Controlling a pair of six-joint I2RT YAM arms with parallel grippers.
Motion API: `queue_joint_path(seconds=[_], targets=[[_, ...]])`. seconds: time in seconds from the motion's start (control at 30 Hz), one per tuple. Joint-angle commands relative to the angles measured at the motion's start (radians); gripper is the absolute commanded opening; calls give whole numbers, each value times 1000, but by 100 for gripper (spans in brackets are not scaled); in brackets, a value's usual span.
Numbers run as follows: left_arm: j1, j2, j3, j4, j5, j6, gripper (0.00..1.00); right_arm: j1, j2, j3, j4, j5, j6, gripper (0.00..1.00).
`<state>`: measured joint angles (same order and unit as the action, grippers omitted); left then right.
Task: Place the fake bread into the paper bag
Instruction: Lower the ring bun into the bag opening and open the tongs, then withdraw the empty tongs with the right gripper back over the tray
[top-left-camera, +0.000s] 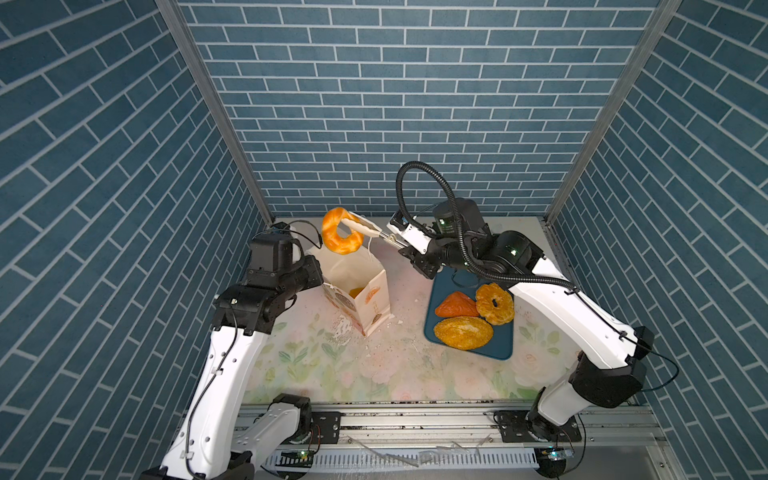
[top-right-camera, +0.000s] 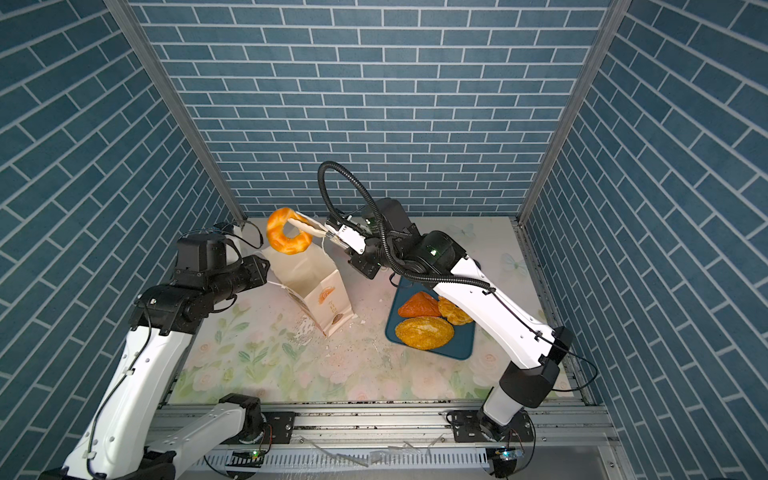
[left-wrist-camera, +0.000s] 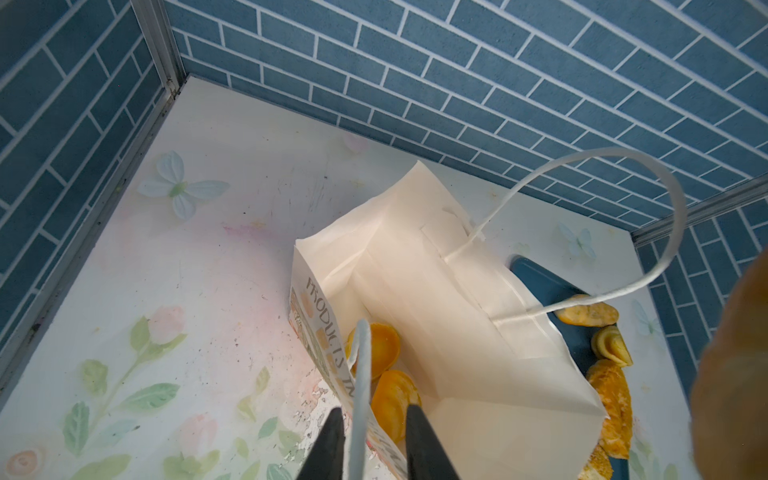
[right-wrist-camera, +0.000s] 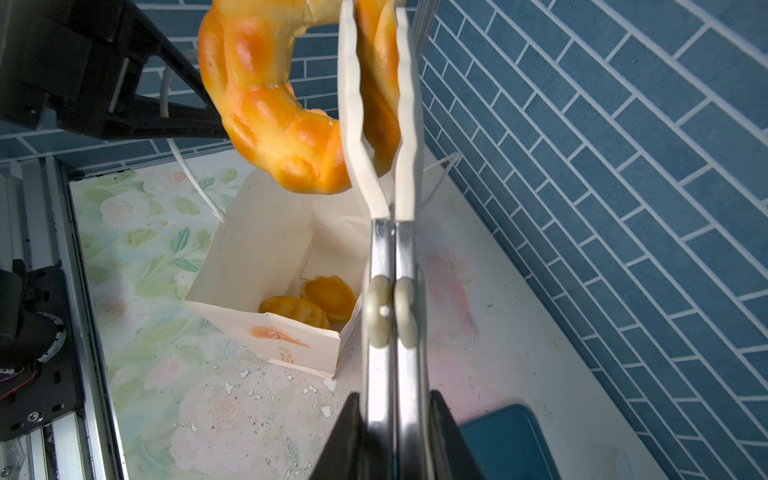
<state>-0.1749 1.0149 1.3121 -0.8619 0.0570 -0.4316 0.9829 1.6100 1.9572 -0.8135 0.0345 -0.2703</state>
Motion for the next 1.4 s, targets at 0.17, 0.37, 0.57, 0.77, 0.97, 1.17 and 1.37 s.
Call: queue_joint_path(seconds=[0.17, 0.37, 0.57, 0.77, 0.97, 1.17, 1.37], targets=[[-6, 8, -11, 14, 21, 7, 14, 51, 43, 0, 19, 156, -87, 14], [-5, 11, -13, 21, 27, 3, 12, 78, 76, -9, -2, 212, -116, 17], [-6, 11, -13, 23, 28, 2, 12, 87, 95, -9, -13, 250, -127, 31], [-5, 17, -11, 24, 32, 3, 12, 91, 86, -2, 1, 250, -126, 39], [-6, 17, -8, 27, 33, 4, 11, 91, 26, 1, 56, 195, -94, 39], [-6, 22, -11, 33, 40, 2, 12, 85, -43, -12, 119, 171, -64, 37], [-6, 22, -15, 42, 46, 2, 11, 58, -72, -20, 112, 181, -38, 36]])
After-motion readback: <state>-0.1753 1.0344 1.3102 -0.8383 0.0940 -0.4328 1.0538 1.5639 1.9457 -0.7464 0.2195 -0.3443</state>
